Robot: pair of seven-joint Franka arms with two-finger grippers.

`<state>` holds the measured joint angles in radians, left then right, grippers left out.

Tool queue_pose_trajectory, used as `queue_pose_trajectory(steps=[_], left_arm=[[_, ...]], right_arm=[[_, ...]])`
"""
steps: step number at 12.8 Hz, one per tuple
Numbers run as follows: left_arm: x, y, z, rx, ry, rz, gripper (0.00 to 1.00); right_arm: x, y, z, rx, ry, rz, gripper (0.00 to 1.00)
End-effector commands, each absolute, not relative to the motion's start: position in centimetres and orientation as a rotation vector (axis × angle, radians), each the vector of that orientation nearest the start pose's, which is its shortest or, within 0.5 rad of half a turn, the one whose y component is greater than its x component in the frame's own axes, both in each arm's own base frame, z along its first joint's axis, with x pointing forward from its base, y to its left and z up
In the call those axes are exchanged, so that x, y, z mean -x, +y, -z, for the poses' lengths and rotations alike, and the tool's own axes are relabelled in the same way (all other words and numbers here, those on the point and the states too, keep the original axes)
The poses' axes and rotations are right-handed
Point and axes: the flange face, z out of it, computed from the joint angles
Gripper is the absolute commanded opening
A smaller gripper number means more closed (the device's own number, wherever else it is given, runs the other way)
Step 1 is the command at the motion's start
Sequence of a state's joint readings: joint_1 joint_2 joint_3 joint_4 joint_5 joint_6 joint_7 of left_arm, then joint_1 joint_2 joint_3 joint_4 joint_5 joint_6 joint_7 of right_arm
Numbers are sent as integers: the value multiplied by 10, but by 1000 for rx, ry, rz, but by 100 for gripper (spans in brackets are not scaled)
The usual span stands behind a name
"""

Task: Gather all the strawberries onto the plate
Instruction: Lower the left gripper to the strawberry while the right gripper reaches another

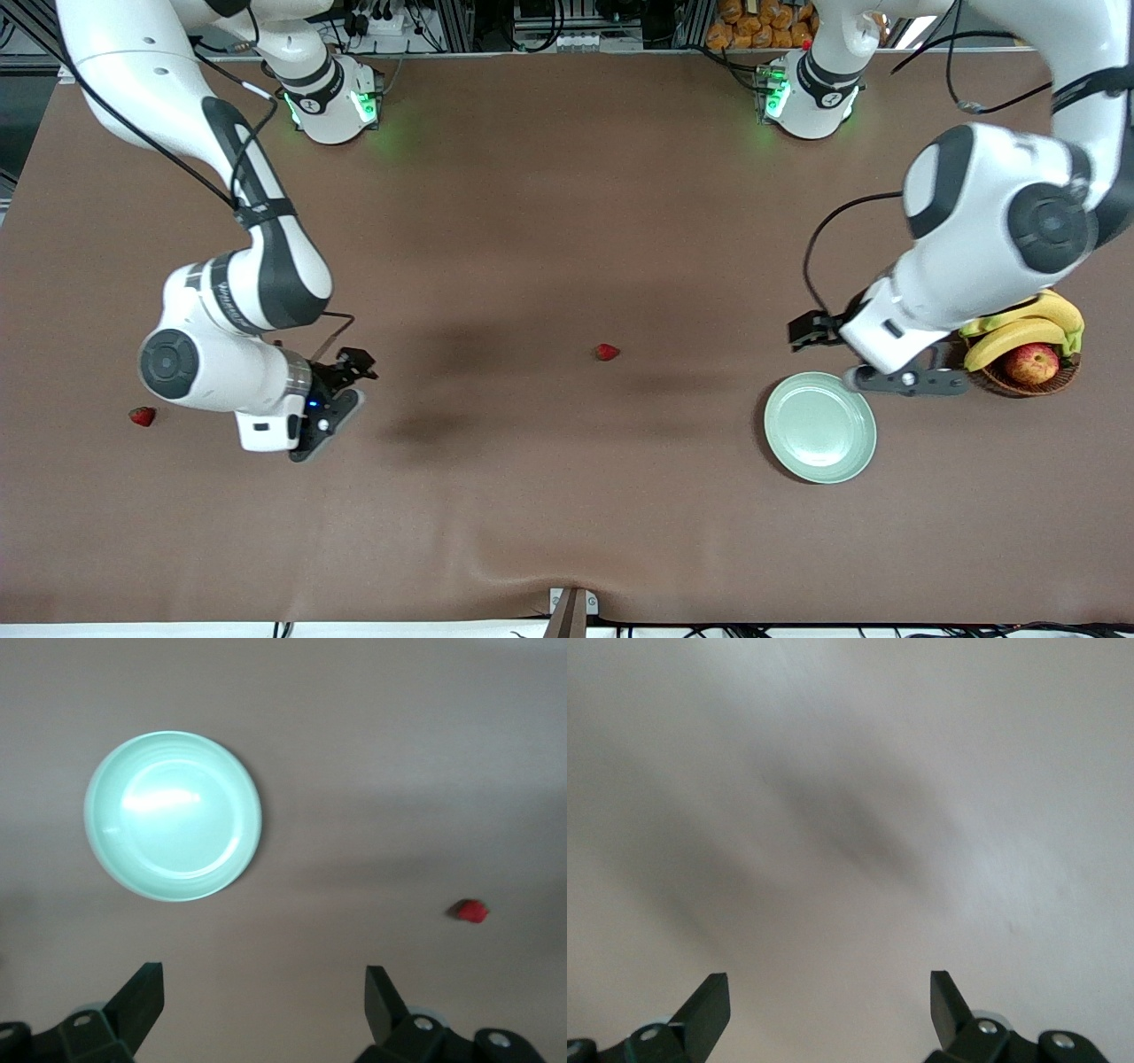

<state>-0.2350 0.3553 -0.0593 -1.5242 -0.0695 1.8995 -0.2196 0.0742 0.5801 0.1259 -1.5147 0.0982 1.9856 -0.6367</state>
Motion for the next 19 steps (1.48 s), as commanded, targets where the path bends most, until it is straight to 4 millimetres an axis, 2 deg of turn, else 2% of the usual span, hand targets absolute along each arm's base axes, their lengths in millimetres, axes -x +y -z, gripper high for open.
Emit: queue_pose_trajectory(steps=[1, 3, 4, 6, 7, 9, 10, 13, 16, 19], left_arm=[[-651, -249, -434, 3249, 61, 28, 100], [-652, -284, -411, 3258, 66, 54, 100], [-652, -292, -402, 3262, 52, 55, 100], [-647, -316, -383, 3264, 93, 52, 100], [-644, -328, -372, 3265, 117, 55, 100], [-638, -350, -346, 3263, 156, 47, 100], [-634, -362, -336, 3267, 157, 57, 100], [-627, -388, -306, 3280, 171, 96, 100], [-614, -415, -274, 3283, 227, 112, 100], [-605, -424, -255, 3275, 241, 74, 100]], right_arm=[[-654, 97, -302, 2785, -1131, -205, 100], [-650, 80, -283, 2837, -1220, -298, 100], [-650, 69, -280, 2853, -1234, -319, 100], [-654, 35, -269, 2898, -1246, -361, 100], [-656, 31, -258, 2905, -1292, -382, 100], [-653, 40, -242, 2891, -1360, -423, 100], [-653, 39, -234, 2887, -1356, -428, 100], [-658, 20, -206, 2900, -1322, -370, 100], [-659, 17, -197, 2903, -1312, -357, 100], [-660, 14, -183, 2905, -1333, -344, 100]])
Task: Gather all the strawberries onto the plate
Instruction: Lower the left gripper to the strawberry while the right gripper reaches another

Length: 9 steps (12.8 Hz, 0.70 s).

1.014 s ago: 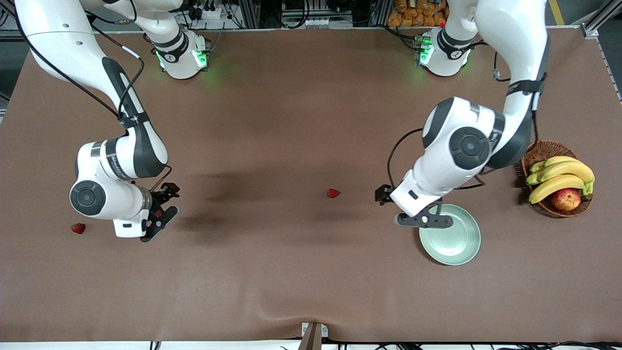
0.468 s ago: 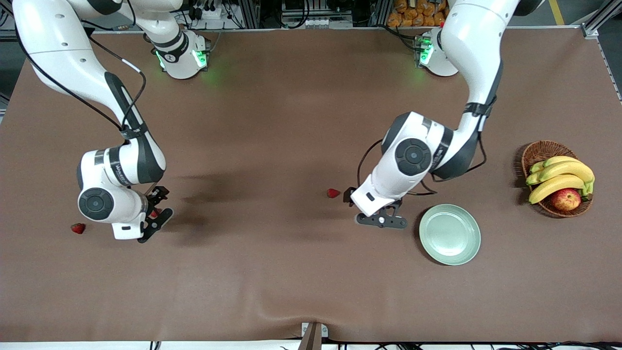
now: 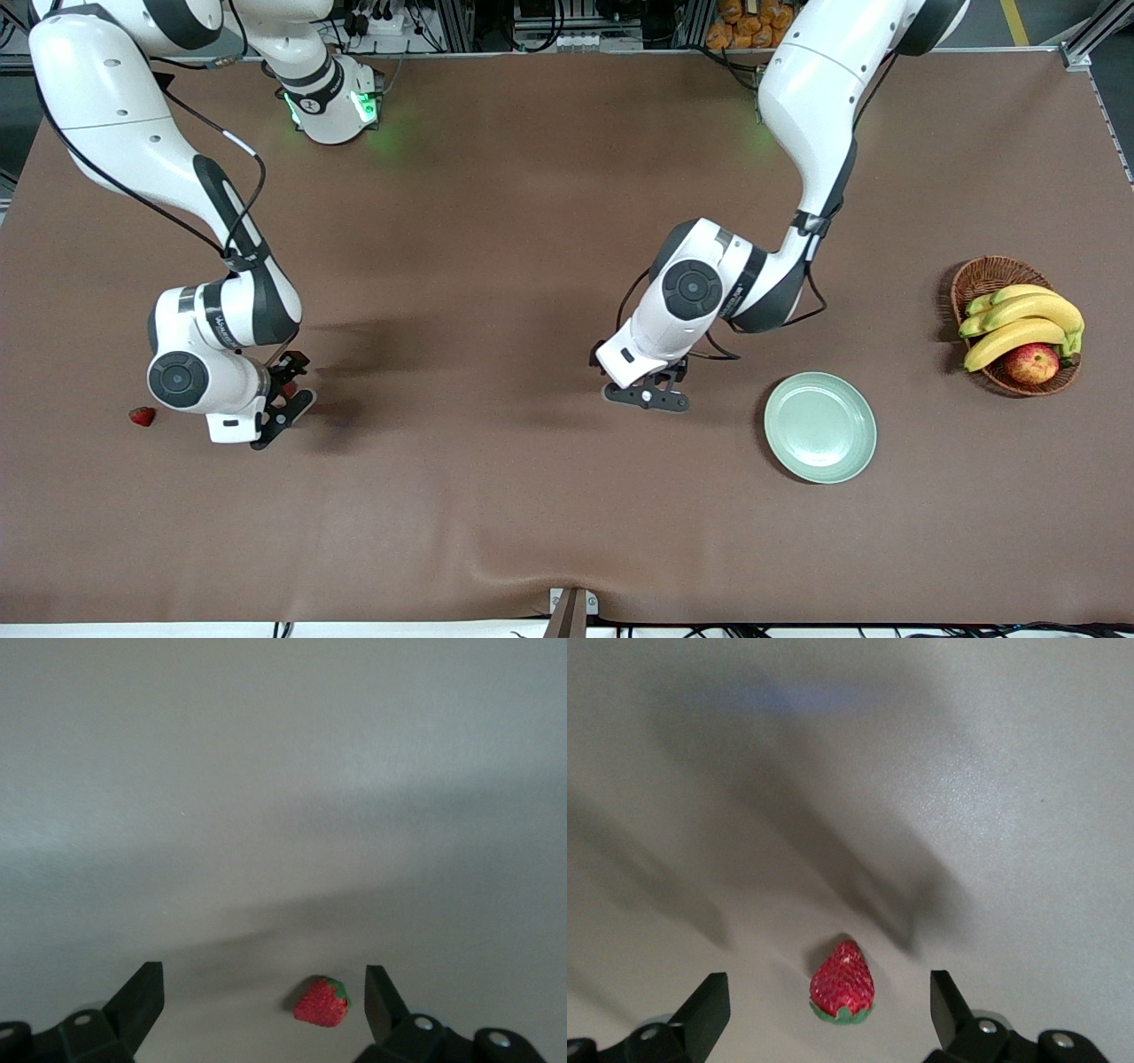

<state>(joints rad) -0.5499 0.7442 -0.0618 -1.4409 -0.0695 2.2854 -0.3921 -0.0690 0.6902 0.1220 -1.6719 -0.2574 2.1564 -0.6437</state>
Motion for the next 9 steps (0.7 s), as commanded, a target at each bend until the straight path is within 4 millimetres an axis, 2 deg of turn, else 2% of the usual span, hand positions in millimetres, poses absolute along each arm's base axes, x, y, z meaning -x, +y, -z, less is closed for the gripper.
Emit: queue_pose_trajectory(steps=[1, 6, 8, 9], left_arm=[[-605, -424, -252, 3278, 228, 72, 100], [-591, -439, -234, 3275, 188, 30, 100], [-574, -458, -225, 3271, 188, -1, 100], [-570, -461, -221, 3269, 184, -12, 100]], right_arm=[[-660, 10, -182, 2910, -1345, -350, 100], [-659, 6, -175, 2910, -1340, -346, 100], [-659, 5, -173, 2908, -1339, -350, 100], [-658, 5, -173, 2905, -1341, -353, 100]])
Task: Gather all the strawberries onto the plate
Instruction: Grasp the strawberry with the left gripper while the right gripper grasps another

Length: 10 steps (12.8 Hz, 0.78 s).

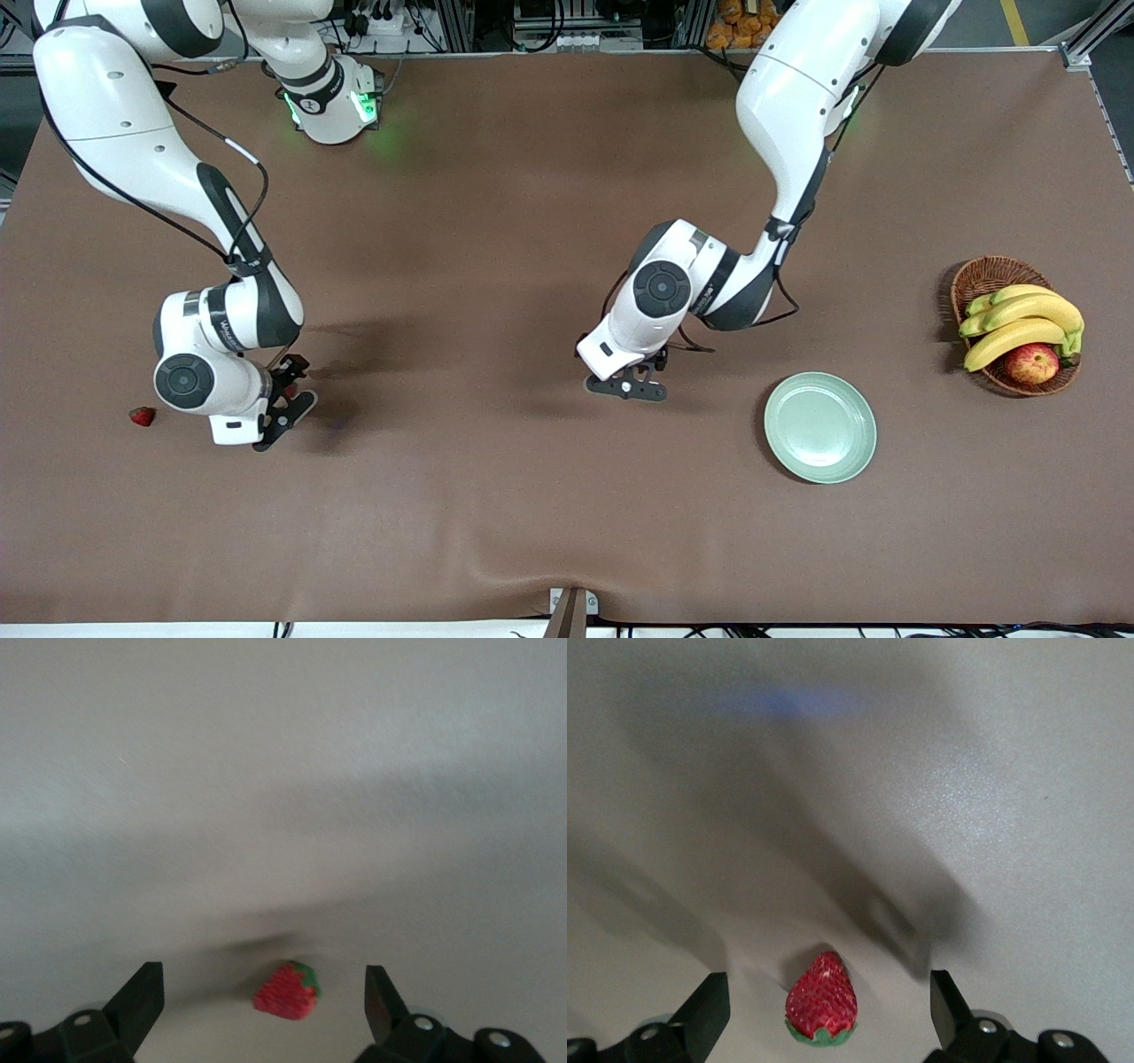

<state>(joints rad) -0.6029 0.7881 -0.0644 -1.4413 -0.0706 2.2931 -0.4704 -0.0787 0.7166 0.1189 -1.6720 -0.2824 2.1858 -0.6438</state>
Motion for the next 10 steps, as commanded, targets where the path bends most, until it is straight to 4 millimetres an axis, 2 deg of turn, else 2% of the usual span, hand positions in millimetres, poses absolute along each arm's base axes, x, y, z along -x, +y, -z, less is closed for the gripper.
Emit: queue_pose_trajectory(steps=[1, 3, 4, 6, 7, 10], left_arm=[[-570, -461, -219, 3270, 180, -19, 97], [-567, -462, -207, 3265, 174, -41, 91], [-567, -461, -202, 3264, 160, -55, 89], [-565, -459, -198, 3258, 159, -66, 86], [-565, -459, -198, 3258, 159, -66, 86], [-564, -460, -194, 3253, 168, -59, 84]], right_arm=[[-658, 4, -172, 2897, -1352, -355, 100], [-658, 0, -170, 2883, -1367, -359, 100], [-658, 0, -170, 2872, -1386, -359, 82], [-657, 0, -169, 2869, -1390, -364, 23], [-657, -1, -169, 2858, -1406, -367, 0], [-661, -9, -177, 2852, -1417, -354, 0]])
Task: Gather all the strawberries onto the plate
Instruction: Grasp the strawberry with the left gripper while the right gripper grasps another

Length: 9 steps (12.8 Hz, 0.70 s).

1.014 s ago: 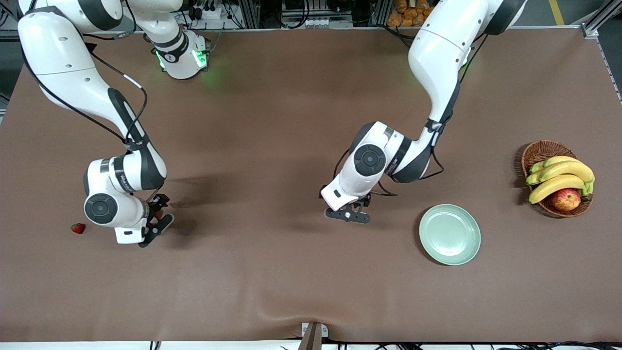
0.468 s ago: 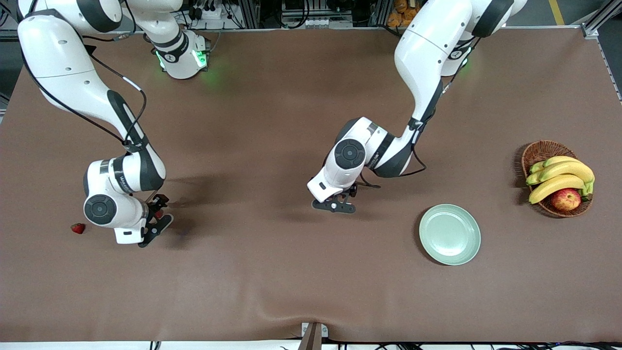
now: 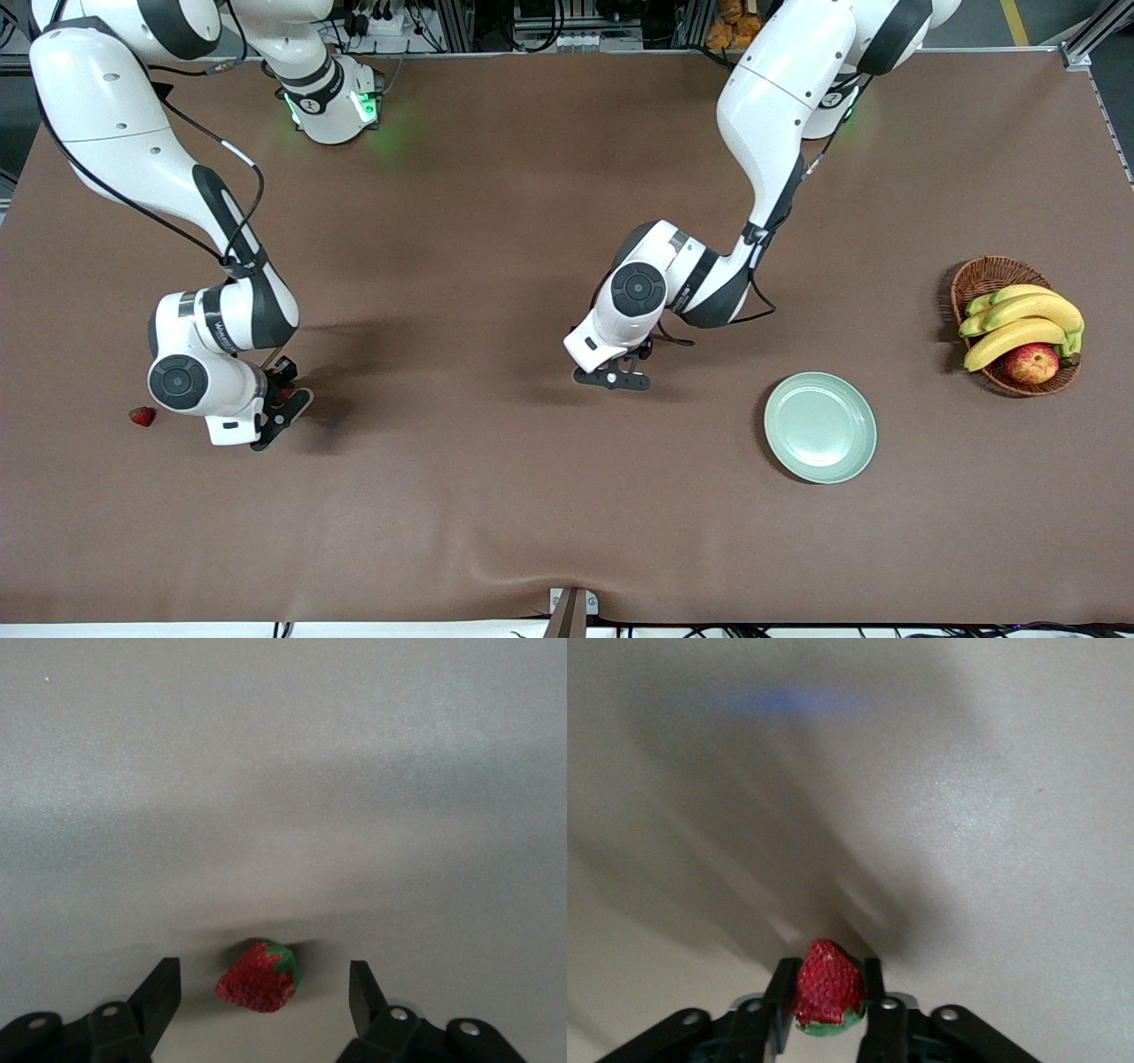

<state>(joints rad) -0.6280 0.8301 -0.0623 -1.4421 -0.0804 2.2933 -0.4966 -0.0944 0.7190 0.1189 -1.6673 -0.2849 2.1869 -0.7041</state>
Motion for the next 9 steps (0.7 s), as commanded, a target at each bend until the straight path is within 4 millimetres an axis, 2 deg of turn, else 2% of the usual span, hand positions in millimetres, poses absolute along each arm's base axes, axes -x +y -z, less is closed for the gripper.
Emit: queue_pose_trajectory(steps=[1, 3, 6, 9], left_arm=[[-565, -460, -192, 3255, 167, -55, 82], [-565, -457, -184, 3245, 175, -61, 80], [-565, -457, -182, 3242, 176, -61, 78], [-565, -456, -183, 3243, 167, -62, 60]], right_arm=[[-661, -9, -178, 2849, -1415, -349, 0], [-664, -10, -185, 2848, -1411, -323, 0], [-668, 14, -212, 2812, -1399, -230, 0], [-663, 40, -247, 2729, -1443, -245, 0]])
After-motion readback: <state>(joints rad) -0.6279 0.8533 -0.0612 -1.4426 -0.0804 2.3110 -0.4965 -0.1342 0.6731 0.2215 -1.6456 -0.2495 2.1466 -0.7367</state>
